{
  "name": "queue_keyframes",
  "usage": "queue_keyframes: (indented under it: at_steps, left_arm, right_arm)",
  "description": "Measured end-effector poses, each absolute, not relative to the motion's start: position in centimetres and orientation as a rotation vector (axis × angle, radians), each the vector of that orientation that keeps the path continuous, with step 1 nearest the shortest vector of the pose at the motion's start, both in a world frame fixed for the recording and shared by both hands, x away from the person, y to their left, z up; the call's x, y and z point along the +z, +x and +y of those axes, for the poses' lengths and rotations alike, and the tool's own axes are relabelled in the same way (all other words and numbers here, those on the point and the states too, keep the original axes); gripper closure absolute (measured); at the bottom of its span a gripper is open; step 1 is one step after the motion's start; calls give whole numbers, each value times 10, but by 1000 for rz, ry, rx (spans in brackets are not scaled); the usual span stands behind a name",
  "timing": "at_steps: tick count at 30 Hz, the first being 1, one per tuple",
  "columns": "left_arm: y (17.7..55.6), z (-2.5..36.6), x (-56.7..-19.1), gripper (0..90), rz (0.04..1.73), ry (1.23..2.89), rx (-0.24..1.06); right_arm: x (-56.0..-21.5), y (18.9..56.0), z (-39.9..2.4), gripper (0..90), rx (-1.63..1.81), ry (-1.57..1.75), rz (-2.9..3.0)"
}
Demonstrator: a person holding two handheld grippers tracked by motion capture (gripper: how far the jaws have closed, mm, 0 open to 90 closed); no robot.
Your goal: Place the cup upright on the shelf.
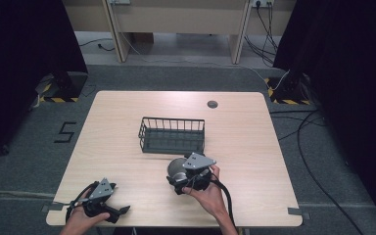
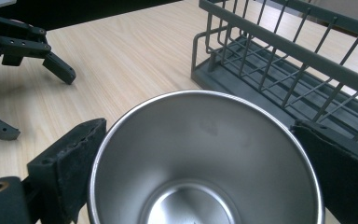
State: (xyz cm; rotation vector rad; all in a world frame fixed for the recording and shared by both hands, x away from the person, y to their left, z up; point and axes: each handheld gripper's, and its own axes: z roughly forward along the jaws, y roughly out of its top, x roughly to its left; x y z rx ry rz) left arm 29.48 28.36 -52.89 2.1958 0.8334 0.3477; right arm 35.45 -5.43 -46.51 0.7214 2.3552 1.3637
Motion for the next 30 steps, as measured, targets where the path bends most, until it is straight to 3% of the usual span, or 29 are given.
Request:
queue_keyframes:
  at_steps: [30]
  left_arm:
    - [295,284,-529,0,833,2195,349]
  right_arm:
    - [-407,378,-61,64,1415,691,2339]
